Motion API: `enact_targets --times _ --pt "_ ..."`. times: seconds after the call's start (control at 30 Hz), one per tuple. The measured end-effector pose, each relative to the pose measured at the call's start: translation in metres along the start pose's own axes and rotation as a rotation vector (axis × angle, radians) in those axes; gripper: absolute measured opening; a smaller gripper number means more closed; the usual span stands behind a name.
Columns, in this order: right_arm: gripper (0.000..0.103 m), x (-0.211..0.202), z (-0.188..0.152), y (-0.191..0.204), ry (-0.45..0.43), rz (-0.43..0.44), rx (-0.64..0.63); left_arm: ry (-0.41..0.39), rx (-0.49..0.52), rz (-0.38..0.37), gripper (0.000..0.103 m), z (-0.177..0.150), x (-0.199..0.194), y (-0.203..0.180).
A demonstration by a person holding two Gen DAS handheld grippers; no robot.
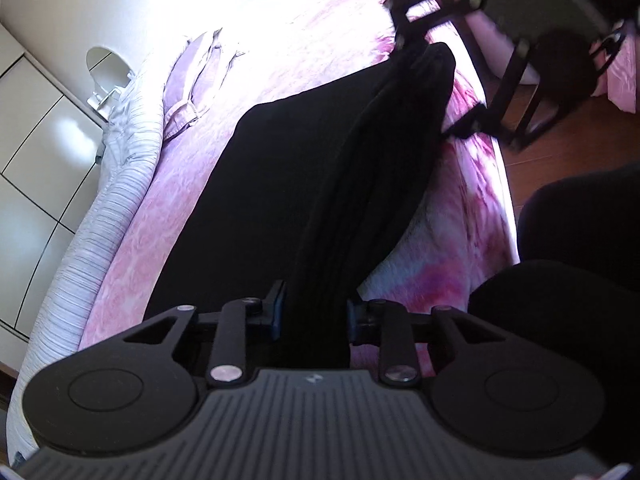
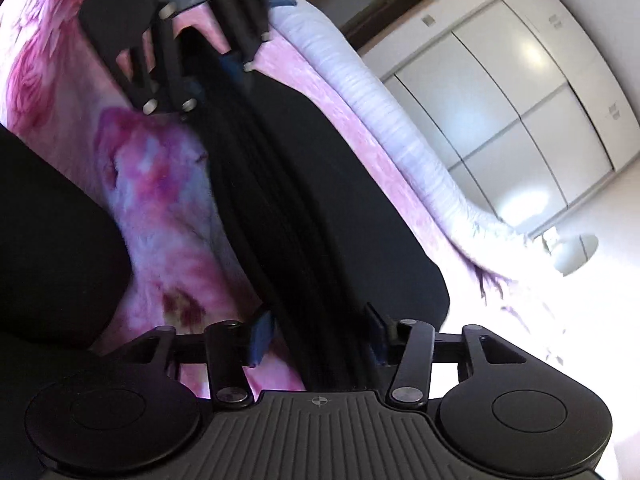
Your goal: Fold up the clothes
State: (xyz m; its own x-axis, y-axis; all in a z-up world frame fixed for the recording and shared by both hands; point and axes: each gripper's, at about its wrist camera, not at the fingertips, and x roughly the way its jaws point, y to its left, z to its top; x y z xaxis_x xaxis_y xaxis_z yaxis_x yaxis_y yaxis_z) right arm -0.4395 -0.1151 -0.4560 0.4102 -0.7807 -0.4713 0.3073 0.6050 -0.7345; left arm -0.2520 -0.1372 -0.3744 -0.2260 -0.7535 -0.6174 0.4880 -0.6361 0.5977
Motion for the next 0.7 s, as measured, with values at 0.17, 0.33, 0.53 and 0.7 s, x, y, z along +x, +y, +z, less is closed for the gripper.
enact_targets --times 0.17,0.33,0.53,0.7 --pt "0.049 0.025 -0.018 -0.009 0.110 -0.116 -0.101 0.018 0.037 0.033 0.044 -0.004 -0.003 -0.006" --pt "0.019 0.025 -0.033 -0.024 0.139 -0.081 -0.091 0.045 0.088 0.008 0.063 0.002 -0.004 0.004" --pt "0.016 0.017 -0.029 -0.040 0.086 -0.062 -0.036 0.079 0.148 -0.022 0.022 0.010 -0.005 0.017" --pt "0.015 0.013 -0.018 -0.083 -0.005 -0.014 -0.037 0.106 0.194 -0.050 0.019 0.016 -0.006 0.030"
